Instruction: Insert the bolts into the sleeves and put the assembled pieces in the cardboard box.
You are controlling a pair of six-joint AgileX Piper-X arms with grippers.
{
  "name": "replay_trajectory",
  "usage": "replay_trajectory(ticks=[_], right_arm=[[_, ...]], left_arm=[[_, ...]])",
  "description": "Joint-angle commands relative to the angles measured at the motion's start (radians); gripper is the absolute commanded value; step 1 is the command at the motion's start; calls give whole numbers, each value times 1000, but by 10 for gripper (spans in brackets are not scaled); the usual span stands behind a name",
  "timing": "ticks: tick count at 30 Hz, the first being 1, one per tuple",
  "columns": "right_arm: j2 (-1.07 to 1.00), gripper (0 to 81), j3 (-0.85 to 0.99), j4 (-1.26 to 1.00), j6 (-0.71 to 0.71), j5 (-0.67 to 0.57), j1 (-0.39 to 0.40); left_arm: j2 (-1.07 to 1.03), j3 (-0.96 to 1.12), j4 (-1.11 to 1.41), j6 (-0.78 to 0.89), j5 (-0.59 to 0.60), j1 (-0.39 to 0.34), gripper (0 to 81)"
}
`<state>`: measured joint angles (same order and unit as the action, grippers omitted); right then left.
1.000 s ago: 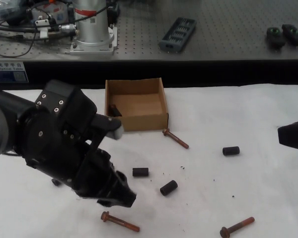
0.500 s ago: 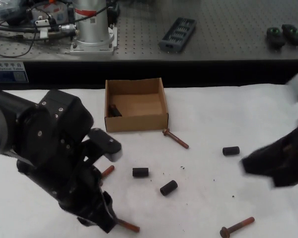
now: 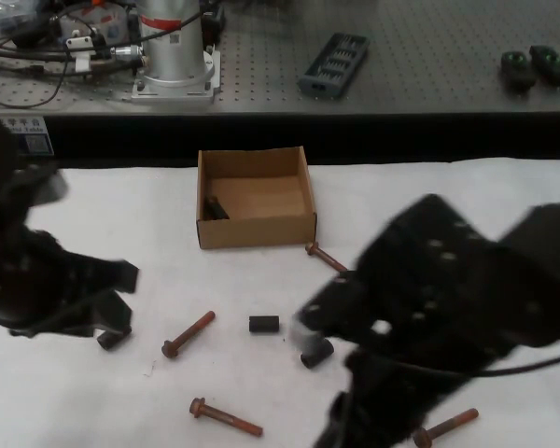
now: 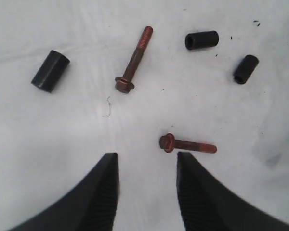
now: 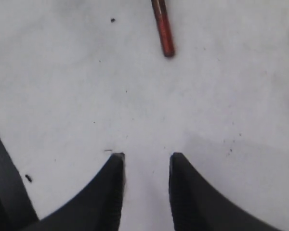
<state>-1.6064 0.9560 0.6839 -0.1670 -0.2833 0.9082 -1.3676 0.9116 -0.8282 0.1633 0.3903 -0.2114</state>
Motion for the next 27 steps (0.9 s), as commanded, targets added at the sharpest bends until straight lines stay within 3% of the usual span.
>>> replay_trajectory(ticks=[1, 7, 16, 21, 27], right_arm=[[-10, 241, 23, -8, -27, 5, 9], [-138, 241, 175, 16, -63, 10, 25], [-287, 243, 321, 111, -158, 109, 31], [-329, 340, 360, 125, -187, 169, 56], [-374, 346, 406, 133, -194, 185, 86]], left_arm=[[65, 5, -52, 42, 26, 41, 293], [117, -22, -71, 40, 25, 69, 293], [324, -219, -69, 16, 11, 86, 293], [421, -257, -69, 16, 11, 86, 293], [505, -256, -80, 16, 11, 86, 293]])
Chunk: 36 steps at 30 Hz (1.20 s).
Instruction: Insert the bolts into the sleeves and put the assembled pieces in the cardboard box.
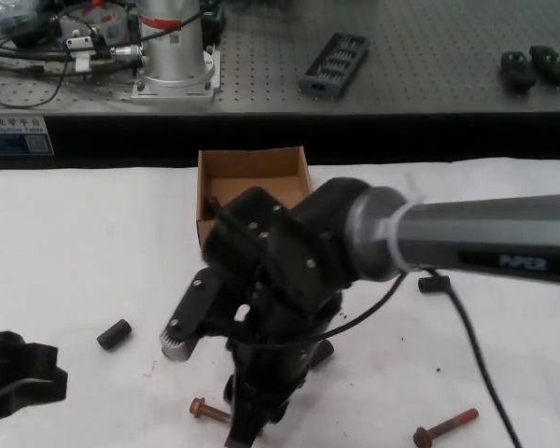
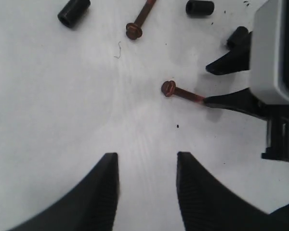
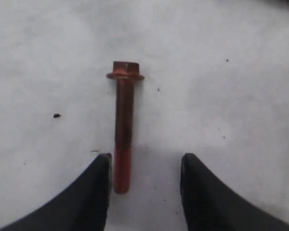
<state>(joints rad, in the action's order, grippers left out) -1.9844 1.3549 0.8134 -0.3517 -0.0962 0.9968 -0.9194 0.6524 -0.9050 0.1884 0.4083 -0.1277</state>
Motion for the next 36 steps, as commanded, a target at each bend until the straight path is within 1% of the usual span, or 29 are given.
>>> replay_trajectory(ticks=[1, 3, 5, 9, 14, 17, 19, 21, 23, 25, 29, 34, 36], right_arm=[[-6, 346, 16, 9, -9, -2, 3], [-22, 344, 30, 16, -4, 5, 10], [-40, 317, 44, 18, 1, 26, 17], [-61, 275, 57, 21, 66, 42, 18], [-81, 274, 56, 21, 97, 43, 18], [-83, 264, 57, 21, 161, 73, 18], [-83, 202, 57, 21, 194, 96, 18], [-83, 118, 57, 21, 232, 111, 18], [-83, 16, 57, 21, 279, 110, 18], [-83, 43, 61, 21, 329, 108, 18], [-81, 43, 86, 16, 460, 108, 18], [-75, 43, 130, -12, 496, 108, 18], [-75, 43, 149, -17, 546, 108, 18]], left_arm=[[67, 3, -10, -10, -7, 3, 293], [84, 3, -25, -16, -7, 3, 293], [96, 3, -38, -16, -7, 3, 293], [120, 3, -43, -16, -7, 3, 293], [156, 3, -54, -16, 0, 3, 293], [181, 3, -90, -11, 0, 3, 293], [200, 3, -104, 18, 0, 3, 293], [218, 3, -104, 60, 3, 3, 293], [232, 3, -102, 108, 8, 3, 293], [237, 3, -102, 135, 8, 3, 293], [237, 3, -102, 178, 10, 3, 293], [237, 3, -81, 322, 118, 3, 293], [237, 3, -56, 364, 144, 3, 293]])
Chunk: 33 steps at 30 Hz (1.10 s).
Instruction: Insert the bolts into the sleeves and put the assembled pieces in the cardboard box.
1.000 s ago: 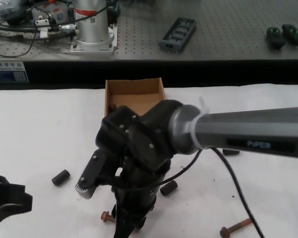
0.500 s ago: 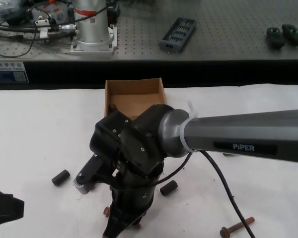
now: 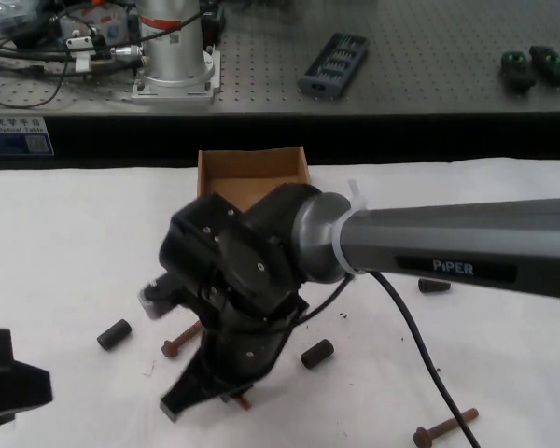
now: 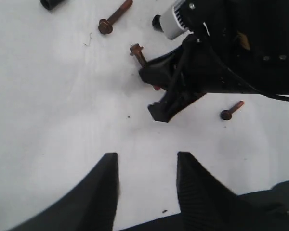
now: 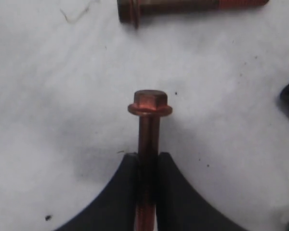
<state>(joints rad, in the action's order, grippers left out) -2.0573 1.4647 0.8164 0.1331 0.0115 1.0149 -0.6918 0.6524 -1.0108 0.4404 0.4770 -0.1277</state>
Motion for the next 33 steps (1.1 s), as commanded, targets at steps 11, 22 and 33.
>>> replay_trajectory(ticks=[11, 22, 33], right_arm=[[-5, 43, 56, 5, 359, 36, 4], [-5, 43, 56, 6, 414, -43, 48], [-5, 264, 56, -35, 618, -40, 62]], left_arm=[[9, 3, 84, 114, 79, 3, 293], [9, 3, 84, 25, 69, 3, 293], [9, 3, 84, 25, 113, 3, 293]])
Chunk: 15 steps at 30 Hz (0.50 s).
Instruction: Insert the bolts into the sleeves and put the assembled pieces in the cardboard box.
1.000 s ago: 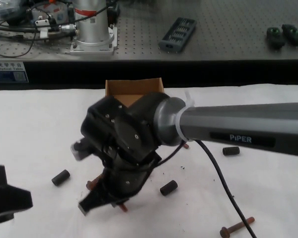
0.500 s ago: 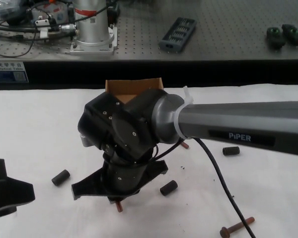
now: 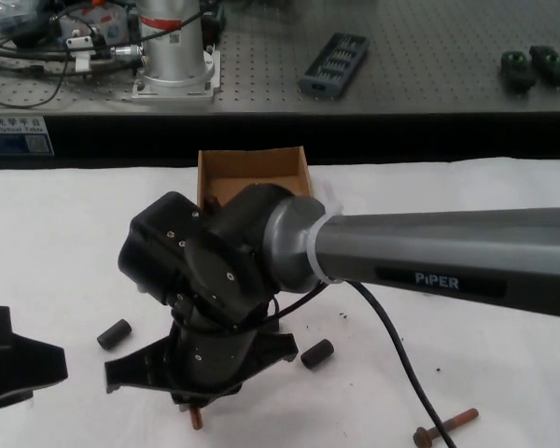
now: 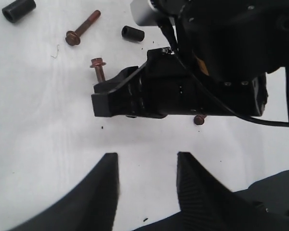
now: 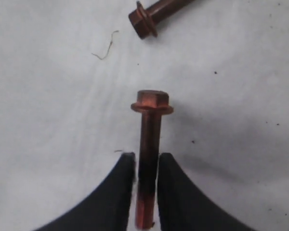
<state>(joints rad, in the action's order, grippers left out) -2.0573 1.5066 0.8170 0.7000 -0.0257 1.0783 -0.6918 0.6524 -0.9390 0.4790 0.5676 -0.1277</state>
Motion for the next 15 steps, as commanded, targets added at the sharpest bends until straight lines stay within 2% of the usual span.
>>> replay_trajectory(ticks=[1, 3, 7, 9, 11, 15], right_arm=[[-5, 307, 14, -43, 55, 9, -5], [-5, 364, 14, -45, 56, 39, -5], [-5, 365, 14, -36, 44, 39, -12], [-2, 358, 14, -4, -19, 58, -26], [5, 339, 14, 60, -81, 97, -53], [28, 312, 14, 186, -190, 174, -144]], left_arm=[[9, 3, 12, -14, 22, 3, 293], [9, 3, 12, -14, 22, 3, 293], [9, 3, 19, -14, 5, 3, 293], [4, 3, 23, -14, -66, 3, 293], [-9, 2, 23, 3, -138, 3, 293], [-66, 2, 44, 70, -144, -1, 293]])
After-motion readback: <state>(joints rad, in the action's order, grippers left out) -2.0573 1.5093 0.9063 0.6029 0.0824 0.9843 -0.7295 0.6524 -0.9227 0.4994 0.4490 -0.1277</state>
